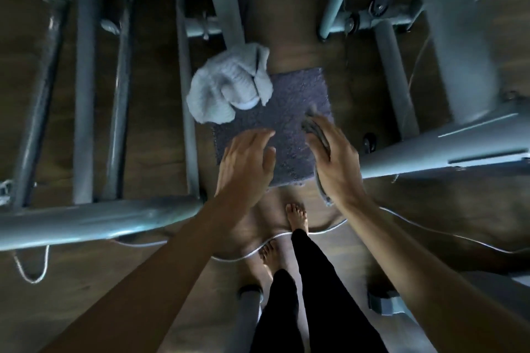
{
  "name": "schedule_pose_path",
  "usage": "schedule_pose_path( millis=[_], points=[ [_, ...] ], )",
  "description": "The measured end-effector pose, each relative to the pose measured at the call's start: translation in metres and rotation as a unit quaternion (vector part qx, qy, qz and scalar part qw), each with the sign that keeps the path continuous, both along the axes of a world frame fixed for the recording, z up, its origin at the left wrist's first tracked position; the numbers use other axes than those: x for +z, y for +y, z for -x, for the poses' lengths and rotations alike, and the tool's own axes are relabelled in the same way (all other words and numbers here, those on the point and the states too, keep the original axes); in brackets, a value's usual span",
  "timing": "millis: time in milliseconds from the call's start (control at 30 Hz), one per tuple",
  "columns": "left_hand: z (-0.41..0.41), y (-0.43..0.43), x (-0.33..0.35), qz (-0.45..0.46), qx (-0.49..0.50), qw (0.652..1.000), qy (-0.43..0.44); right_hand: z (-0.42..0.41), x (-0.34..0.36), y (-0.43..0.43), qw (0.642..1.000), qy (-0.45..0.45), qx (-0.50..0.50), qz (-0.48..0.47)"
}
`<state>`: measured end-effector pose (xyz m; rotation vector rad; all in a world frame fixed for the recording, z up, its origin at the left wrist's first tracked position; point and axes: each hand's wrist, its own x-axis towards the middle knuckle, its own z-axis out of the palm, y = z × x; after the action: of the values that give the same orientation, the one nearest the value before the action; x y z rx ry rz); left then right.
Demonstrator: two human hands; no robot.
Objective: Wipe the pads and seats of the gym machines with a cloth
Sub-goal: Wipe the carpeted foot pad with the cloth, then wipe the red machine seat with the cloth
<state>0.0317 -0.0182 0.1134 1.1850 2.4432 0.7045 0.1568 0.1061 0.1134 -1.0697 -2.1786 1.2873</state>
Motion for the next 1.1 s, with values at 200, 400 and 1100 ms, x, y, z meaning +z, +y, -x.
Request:
schedule_pose_path(
  millis=[200, 400, 1100],
  points=[
    [-0.043, 0.02, 0.087, -0.021, -0.075, 0.997, 0.018, -0.07, 0.096, -0.014, 0.997, 0.01, -0.081, -0.01],
    [-0.111, 0.06, 0.134, -0.058, -0.197, 0.978, 0.029, -0.159, 0.135, -0.013, 0.984, -0.011, -0.176, -0.004],
    [-0.429, 0.28, 0.174, -0.103, -0.538, 0.836, 0.032, -0.461, 0.162, 0.064, 0.837, 0.041, -0.544, -0.035]
  ],
)
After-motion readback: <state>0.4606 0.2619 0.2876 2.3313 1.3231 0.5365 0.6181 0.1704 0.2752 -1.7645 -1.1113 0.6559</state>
